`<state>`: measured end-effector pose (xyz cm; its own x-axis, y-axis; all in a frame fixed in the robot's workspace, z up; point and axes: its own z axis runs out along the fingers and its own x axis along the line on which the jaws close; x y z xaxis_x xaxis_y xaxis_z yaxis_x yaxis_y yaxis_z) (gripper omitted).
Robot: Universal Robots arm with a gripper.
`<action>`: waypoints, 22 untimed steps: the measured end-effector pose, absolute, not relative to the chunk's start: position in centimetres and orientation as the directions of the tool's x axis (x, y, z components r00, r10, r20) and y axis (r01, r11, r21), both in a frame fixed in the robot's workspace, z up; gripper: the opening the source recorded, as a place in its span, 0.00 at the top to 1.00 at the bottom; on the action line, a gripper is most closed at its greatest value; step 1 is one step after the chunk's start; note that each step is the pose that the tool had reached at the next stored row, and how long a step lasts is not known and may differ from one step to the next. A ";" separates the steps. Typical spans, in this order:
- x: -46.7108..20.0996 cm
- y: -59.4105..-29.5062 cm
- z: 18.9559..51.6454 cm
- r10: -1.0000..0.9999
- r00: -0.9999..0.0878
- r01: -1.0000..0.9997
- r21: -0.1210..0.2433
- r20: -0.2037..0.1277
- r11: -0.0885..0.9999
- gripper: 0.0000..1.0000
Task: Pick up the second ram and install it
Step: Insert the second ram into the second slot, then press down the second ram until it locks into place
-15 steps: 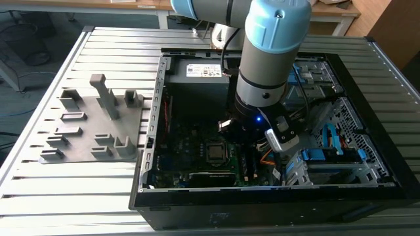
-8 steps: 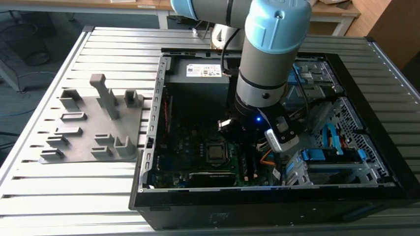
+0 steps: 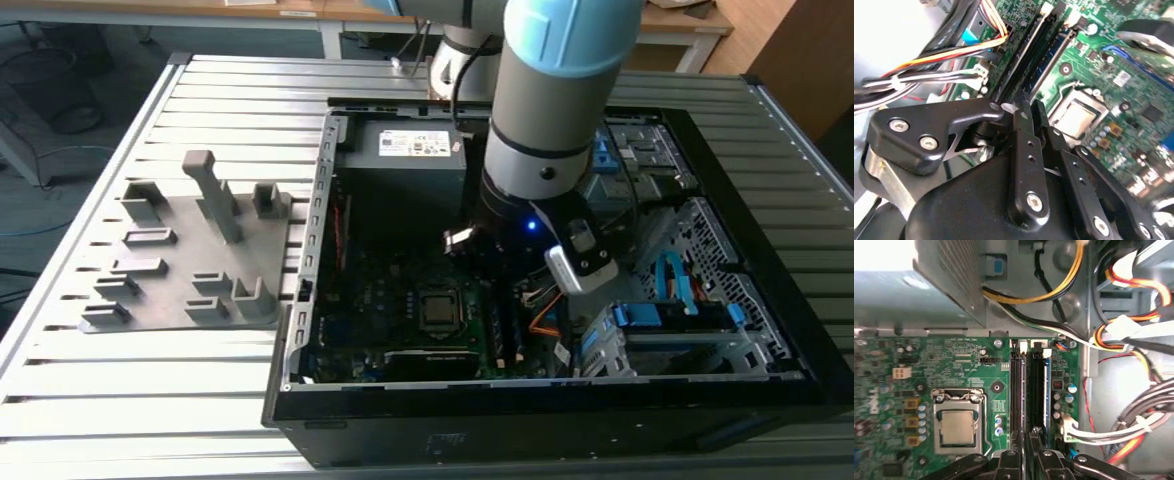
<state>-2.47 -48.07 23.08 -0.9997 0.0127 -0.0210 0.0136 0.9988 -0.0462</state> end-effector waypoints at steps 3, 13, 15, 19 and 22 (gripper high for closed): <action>-2.5 -47.6 24.0 0.013 -1.000 0.014 -0.046 -0.021 0.999 0.87; -2.5 -47.2 24.4 0.013 -1.000 0.014 -0.044 -0.021 0.999 0.90; -2.5 -47.2 24.4 0.013 -1.000 0.014 -0.044 -0.021 0.999 0.90; -2.5 -47.2 24.4 0.013 -1.000 0.014 -0.044 -0.021 0.999 0.90; -2.5 -47.2 24.4 0.013 -1.000 0.014 -0.043 -0.021 0.999 0.90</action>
<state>-2.46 -47.17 24.42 -0.9997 0.0127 -0.0211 0.0136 0.9990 -0.0434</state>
